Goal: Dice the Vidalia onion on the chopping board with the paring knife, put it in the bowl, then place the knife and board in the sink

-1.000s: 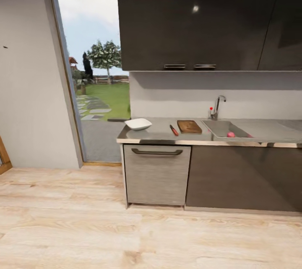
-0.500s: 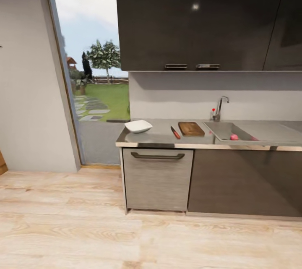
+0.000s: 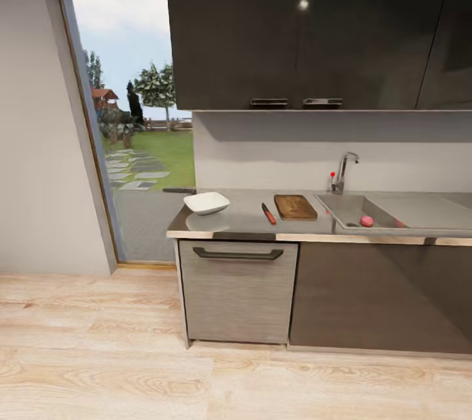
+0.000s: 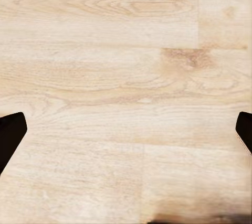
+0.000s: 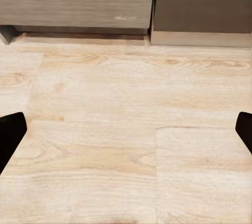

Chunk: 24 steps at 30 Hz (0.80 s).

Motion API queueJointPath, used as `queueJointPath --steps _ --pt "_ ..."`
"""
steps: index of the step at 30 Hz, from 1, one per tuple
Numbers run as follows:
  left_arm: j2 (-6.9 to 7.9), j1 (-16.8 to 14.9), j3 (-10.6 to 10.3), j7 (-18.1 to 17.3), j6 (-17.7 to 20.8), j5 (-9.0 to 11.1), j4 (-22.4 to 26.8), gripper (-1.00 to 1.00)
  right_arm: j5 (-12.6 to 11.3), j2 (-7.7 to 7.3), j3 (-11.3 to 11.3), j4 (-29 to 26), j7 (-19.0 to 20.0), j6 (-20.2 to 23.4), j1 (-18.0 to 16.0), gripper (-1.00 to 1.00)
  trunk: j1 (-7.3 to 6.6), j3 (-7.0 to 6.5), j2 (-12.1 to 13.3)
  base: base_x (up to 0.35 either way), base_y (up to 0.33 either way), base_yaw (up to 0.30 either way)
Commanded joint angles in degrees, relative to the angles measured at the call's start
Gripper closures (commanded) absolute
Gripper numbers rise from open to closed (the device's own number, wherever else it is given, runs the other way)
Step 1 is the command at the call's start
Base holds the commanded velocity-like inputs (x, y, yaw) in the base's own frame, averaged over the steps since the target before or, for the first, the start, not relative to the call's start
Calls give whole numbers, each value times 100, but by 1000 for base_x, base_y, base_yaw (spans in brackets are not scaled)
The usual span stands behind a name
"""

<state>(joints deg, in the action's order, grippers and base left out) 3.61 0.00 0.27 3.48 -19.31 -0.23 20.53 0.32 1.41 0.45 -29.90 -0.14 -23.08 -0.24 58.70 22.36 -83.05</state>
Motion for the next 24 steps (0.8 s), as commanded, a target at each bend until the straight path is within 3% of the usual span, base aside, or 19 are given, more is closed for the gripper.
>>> queueJointPath --steps 1,13,24 --pt "1 0 3 13 -11 -3 4 -100 3 -2 5 2 -2 -15 -3 -100 3 5 -3 284 -20 0" --pt "6 0 14 13 -11 -3 4 -100 11 -5 7 2 -3 -13 -3 -100 3 5 -3 279 -3 0" --pt "8 0 17 13 -11 5 4 -100 12 -1 7 2 -3 -13 -3 -100 3 5 -3 38 0 0"
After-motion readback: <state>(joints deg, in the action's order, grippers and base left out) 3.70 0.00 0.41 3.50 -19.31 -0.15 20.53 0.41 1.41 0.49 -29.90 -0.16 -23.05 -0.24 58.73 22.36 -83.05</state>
